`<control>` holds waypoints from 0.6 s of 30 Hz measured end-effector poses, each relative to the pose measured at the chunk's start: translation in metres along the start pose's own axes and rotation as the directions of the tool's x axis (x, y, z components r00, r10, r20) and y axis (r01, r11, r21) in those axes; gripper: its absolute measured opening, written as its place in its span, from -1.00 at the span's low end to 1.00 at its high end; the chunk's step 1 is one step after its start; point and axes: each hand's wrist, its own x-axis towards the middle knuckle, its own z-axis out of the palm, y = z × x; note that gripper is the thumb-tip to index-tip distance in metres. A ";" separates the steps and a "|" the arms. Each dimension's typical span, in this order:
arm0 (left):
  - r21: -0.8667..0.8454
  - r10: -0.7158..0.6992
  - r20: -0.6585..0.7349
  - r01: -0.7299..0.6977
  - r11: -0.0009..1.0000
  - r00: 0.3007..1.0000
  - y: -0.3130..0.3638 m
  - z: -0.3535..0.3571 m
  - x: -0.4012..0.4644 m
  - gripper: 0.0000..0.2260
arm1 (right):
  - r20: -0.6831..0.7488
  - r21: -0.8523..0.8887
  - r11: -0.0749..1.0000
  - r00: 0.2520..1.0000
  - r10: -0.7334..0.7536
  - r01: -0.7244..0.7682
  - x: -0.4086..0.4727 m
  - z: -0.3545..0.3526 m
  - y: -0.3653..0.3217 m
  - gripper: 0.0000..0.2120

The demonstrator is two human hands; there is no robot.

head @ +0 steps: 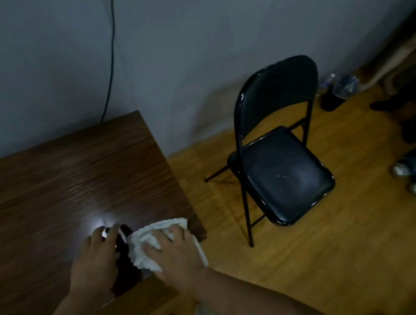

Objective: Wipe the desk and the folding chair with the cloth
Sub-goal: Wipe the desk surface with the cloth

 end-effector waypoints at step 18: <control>-0.288 0.052 0.185 0.003 0.958 0.981 0.012 -0.016 -0.037 -0.61 | 0.204 0.926 0.186 0.848 0.488 -0.330 -0.155 -0.082 0.001 -0.71</control>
